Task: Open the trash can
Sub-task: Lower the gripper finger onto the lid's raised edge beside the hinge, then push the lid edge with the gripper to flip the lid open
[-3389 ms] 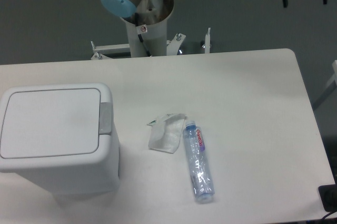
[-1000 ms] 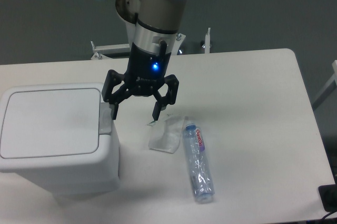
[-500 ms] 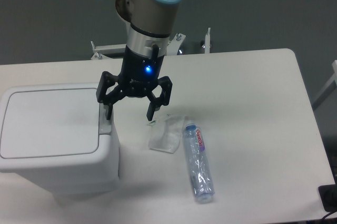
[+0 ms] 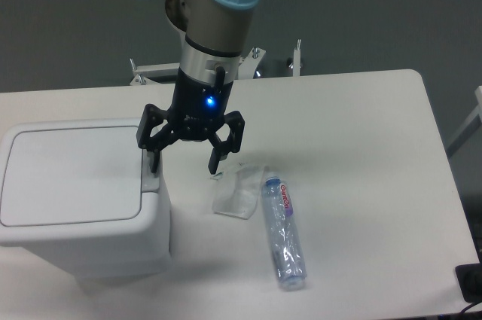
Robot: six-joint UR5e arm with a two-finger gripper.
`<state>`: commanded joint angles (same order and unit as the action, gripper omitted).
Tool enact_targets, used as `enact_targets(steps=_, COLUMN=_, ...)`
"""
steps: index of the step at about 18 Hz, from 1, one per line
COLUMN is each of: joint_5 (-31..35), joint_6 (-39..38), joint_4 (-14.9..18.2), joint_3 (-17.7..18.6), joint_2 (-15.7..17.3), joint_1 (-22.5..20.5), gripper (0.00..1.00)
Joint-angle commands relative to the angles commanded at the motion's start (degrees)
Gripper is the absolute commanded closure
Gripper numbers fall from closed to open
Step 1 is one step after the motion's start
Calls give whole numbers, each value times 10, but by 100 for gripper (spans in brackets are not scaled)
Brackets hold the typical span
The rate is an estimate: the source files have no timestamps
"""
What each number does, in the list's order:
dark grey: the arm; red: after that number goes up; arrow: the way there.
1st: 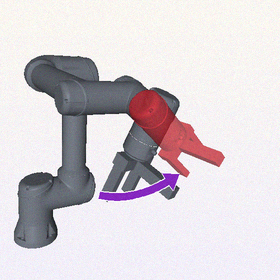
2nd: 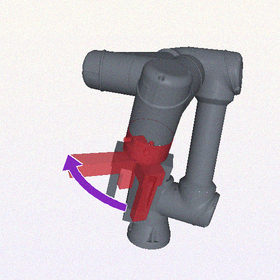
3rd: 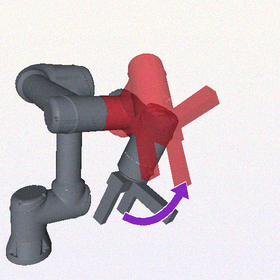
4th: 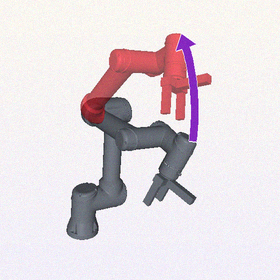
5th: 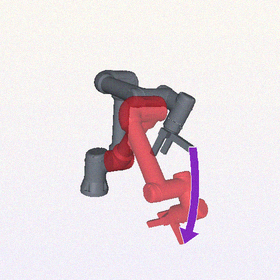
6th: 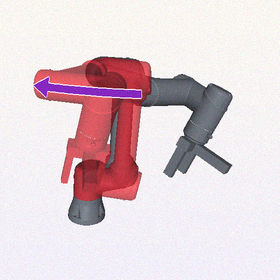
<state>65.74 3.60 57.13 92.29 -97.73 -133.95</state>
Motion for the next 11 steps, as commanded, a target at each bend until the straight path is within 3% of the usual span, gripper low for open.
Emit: enact_targets(steps=11, joint_5=0, joint_6=1, joint_4=-4, joint_3=0, joint_2=-7, joint_1=1, gripper=0)
